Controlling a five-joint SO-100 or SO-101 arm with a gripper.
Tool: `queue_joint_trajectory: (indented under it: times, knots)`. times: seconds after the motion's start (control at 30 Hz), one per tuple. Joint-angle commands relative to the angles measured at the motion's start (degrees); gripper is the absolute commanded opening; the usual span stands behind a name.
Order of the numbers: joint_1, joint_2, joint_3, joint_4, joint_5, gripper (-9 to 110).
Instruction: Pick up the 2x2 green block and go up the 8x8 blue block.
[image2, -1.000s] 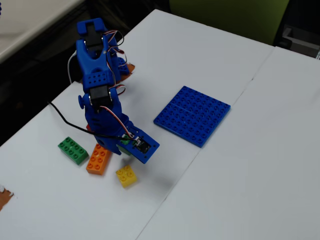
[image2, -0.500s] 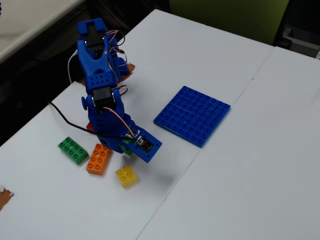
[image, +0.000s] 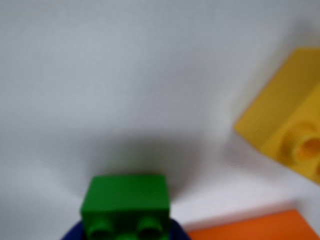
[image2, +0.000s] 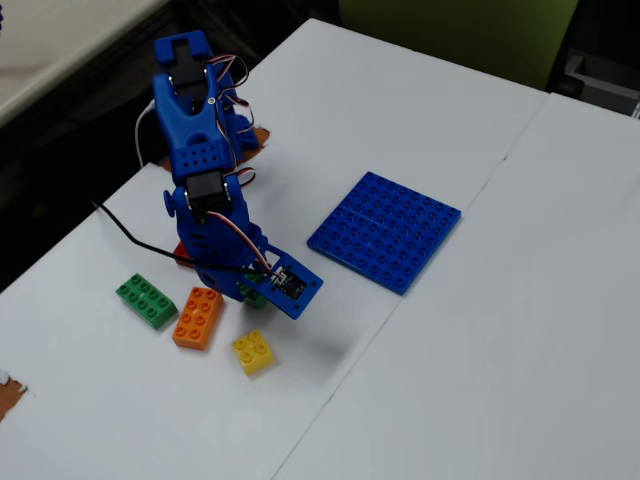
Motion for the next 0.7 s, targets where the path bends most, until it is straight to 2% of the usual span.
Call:
queue_joint_trajectory:
  times: [0.0,0.2,0.37,0.5,0.67]
  knots:
    - [-0.3,4.3,-0.2,-0.4,0.4,6]
    - [-0.1,8.7,-0.1,3.2,0.1,3]
    - [-2.5,19.0,-1.1,14.2,0.4,2]
    - [-6.2,25.4,-2.6,22.5,6.1,2]
    - [-16.0,33.3,1.6,22.8,19.3,1]
